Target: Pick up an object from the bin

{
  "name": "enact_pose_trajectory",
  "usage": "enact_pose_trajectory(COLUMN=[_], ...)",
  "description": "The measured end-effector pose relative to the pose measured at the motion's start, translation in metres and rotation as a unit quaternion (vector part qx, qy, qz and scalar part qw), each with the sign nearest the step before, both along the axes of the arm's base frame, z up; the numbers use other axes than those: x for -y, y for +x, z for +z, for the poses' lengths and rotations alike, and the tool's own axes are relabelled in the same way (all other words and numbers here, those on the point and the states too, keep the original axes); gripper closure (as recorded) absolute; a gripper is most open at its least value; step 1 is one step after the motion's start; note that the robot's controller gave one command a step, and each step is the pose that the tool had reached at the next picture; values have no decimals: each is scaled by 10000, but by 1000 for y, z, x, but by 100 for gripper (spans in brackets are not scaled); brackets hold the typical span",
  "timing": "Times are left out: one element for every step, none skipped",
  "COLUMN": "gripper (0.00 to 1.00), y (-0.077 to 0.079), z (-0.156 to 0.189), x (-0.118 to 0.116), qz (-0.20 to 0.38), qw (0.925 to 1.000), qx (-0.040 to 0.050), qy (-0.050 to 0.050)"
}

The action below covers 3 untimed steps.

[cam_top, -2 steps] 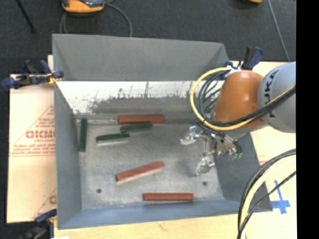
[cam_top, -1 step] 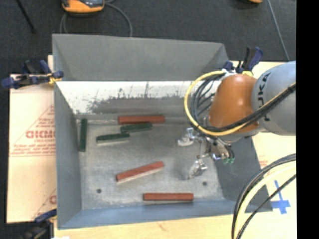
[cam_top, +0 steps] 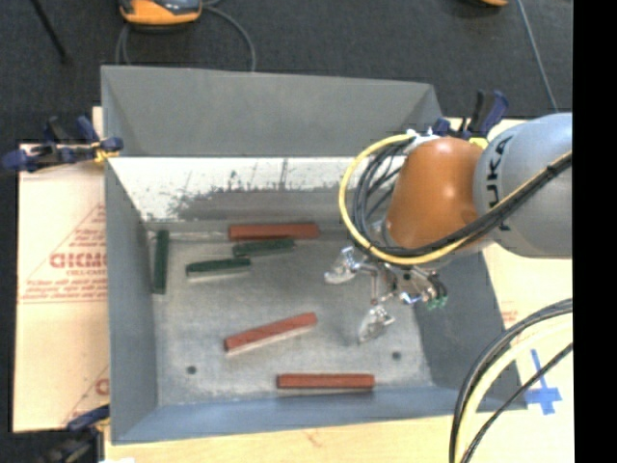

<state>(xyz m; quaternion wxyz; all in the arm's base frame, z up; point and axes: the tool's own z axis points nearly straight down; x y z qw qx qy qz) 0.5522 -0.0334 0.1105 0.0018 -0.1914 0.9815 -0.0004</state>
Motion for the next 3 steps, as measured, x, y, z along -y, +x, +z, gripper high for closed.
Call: enact_pose_trajectory(gripper=[100, 100, 100], y=[-21, -21, -21], z=[-29, -29, 95], x=[-49, -49, -31], qz=[-1140, -1134, -962], qw=[9935, 9935, 9954], qx=[-31, -31, 0], qy=[-10, -11, -2])
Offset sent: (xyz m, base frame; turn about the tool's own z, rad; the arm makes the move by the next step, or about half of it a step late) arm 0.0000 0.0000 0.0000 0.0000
